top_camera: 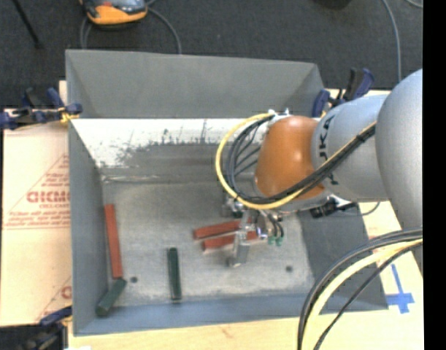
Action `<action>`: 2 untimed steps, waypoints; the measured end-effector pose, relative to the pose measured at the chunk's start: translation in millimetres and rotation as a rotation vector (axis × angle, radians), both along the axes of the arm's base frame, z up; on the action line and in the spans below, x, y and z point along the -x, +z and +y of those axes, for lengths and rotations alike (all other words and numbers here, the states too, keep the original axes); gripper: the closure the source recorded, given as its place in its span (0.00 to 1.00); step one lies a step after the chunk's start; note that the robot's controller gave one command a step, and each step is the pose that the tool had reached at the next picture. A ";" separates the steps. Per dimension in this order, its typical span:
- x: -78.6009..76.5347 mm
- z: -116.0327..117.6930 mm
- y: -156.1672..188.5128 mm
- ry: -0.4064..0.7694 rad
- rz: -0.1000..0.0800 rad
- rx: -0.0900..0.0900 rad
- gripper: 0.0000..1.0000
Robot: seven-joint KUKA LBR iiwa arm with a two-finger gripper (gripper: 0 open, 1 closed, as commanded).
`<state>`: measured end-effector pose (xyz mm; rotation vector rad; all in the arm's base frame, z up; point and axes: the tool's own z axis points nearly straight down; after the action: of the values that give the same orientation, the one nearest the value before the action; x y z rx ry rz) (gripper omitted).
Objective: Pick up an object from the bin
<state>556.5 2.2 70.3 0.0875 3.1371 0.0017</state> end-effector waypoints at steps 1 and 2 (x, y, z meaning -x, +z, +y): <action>6.2 5.9 0.4 -0.063 0.002 0.000 1.00; 6.2 5.9 0.4 -0.063 0.002 0.000 1.00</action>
Offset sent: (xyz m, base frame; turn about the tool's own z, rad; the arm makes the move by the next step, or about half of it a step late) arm 0.0000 0.0000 0.0000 0.0000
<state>550.3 8.2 70.7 0.1864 3.1350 0.0018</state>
